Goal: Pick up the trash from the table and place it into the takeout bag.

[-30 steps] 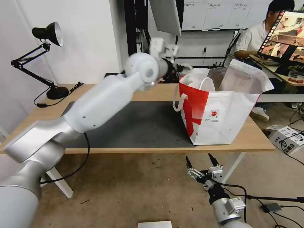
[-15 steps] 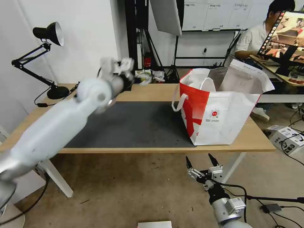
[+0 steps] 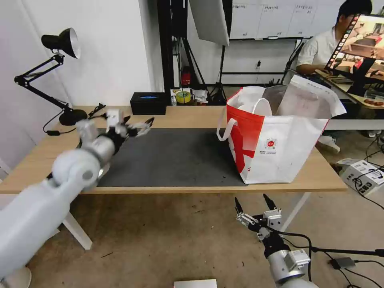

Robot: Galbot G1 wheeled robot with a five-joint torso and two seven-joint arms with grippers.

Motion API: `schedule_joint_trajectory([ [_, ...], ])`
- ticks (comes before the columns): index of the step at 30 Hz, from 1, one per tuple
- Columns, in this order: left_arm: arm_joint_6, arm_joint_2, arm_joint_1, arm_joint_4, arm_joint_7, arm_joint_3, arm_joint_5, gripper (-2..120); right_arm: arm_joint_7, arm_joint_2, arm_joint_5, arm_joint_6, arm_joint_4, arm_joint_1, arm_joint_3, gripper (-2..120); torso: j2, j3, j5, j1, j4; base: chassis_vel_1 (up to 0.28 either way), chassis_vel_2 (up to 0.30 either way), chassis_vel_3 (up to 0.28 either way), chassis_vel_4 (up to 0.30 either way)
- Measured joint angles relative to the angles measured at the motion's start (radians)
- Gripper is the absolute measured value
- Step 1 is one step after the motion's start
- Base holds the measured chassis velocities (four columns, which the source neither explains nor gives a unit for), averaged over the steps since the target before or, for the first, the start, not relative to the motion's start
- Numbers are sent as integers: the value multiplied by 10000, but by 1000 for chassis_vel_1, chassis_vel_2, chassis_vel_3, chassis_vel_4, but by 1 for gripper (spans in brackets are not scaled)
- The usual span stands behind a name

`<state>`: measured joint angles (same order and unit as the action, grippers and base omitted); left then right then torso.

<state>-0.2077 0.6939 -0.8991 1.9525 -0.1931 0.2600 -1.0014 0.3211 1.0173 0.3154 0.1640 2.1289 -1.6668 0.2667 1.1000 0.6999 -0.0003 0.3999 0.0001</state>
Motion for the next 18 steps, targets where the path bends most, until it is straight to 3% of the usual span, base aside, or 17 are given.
schedule_joint_trajectory([
  [5, 1059, 702, -2437, 436, 405, 1862, 1671, 100, 0, 0, 0, 0, 0, 0, 0, 100, 1, -1, 2, 0, 0, 0, 0, 0, 0],
  [11, 1608, 1212, -3265, 505, 457, 2391, 2216, 100, 0, 0, 0, 0, 1, 0, 0, 100, 1, 0, 3, 0, 1, 0, 0, 0, 0],
  [18, 2726, 2140, -4203, 418, 619, 2724, 3267, 100, 0, 0, 0, 0, 0, 0, 0, 100, 1, 1, 3, 1, -7, 0, 0, 0, 0],
])
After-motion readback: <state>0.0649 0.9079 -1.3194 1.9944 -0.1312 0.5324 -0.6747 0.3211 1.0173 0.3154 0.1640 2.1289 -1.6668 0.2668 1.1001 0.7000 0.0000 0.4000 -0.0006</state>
